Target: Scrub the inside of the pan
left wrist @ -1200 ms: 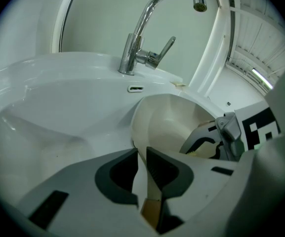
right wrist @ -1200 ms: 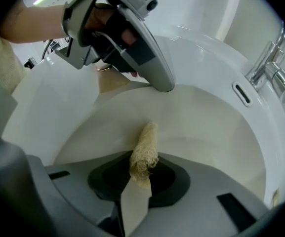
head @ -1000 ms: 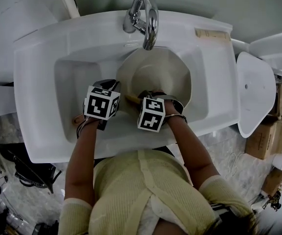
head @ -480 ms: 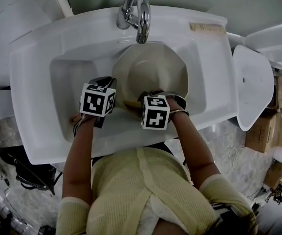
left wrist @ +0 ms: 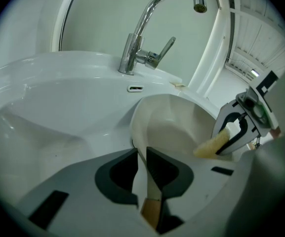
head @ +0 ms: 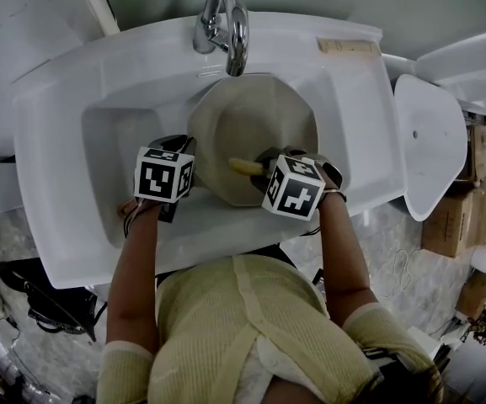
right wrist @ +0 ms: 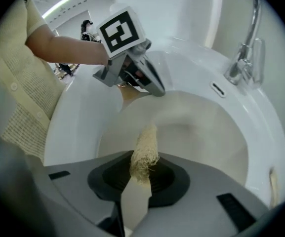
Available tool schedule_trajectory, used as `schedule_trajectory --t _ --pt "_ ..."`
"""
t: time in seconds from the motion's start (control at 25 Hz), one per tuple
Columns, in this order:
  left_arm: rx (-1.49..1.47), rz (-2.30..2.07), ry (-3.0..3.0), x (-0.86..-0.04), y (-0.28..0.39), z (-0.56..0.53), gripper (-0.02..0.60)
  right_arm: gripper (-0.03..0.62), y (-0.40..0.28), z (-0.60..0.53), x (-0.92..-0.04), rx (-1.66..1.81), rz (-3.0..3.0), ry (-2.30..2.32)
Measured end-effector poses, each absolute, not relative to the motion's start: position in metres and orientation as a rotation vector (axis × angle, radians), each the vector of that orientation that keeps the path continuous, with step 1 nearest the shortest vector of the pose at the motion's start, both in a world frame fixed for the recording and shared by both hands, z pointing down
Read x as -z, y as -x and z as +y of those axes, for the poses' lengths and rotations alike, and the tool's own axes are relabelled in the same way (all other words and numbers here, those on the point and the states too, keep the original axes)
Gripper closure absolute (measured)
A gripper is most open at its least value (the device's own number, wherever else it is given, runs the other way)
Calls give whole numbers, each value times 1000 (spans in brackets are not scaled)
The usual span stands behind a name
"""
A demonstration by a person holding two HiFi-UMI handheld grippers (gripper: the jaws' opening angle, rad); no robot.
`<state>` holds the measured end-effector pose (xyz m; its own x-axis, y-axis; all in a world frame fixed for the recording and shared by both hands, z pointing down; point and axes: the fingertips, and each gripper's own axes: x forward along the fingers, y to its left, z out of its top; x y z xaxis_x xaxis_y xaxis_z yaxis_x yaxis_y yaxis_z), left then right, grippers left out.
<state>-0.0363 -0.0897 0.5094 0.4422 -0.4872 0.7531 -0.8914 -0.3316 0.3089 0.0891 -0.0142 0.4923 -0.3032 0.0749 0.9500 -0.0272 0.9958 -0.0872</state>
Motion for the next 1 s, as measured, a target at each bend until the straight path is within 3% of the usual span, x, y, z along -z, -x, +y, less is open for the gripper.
schedule_trajectory --t 0.56,1.0 --pt "-715 -1159 -1974 -509 35 -90 480 503 -154 -116 -469 68 -1721 -561" --pt "-718 -1161 -1970 -509 36 -89 480 503 -165 -150 -482 333 -1574 -486"
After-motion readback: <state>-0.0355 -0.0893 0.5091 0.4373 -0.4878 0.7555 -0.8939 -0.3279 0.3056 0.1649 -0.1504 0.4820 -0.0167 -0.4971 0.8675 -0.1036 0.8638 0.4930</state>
